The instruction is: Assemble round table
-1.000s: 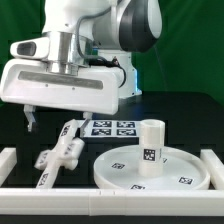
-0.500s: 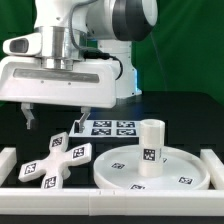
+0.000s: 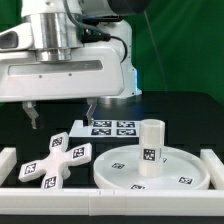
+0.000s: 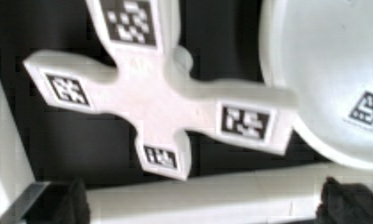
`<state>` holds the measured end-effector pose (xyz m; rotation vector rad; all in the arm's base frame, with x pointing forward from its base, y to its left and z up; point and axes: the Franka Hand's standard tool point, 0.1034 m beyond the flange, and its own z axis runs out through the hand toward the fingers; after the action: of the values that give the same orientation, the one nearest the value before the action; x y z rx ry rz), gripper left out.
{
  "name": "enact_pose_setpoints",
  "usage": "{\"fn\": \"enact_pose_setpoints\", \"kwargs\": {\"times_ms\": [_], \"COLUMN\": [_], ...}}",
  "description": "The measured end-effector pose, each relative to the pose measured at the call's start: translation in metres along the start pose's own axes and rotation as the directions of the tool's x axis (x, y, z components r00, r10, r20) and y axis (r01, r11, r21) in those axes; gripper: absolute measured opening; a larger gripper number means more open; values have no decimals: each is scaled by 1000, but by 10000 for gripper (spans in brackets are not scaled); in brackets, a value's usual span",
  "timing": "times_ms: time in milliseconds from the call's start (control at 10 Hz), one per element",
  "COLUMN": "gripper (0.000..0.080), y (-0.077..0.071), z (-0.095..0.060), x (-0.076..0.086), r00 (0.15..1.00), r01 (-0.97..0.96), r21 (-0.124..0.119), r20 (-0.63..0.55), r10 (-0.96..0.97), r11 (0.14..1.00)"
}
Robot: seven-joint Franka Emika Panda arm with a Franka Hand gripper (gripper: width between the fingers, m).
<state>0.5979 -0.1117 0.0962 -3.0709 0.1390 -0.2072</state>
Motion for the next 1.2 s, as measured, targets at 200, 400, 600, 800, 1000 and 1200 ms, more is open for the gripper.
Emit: {"fn": "enact_pose_setpoints", "kwargs": {"times_ms": [200, 400, 600, 800, 1000, 1200], "gripper": [649, 649, 649, 649, 649, 649], "y": [0, 1, 2, 3, 12, 8], "z": [2, 4, 5, 3, 4, 6], "x": [-2, -5, 1, 8, 18, 17], "r00": [1000, 1000, 982, 910, 821, 780], "r01": [0, -21, -166, -382, -554, -609], "r21": [0, 6, 23, 24, 32, 16], "r20": [4, 23, 95, 181, 191, 196], "r10": [0, 20, 163, 372, 539, 594], "r11": [1000, 1000, 986, 924, 832, 793]}}
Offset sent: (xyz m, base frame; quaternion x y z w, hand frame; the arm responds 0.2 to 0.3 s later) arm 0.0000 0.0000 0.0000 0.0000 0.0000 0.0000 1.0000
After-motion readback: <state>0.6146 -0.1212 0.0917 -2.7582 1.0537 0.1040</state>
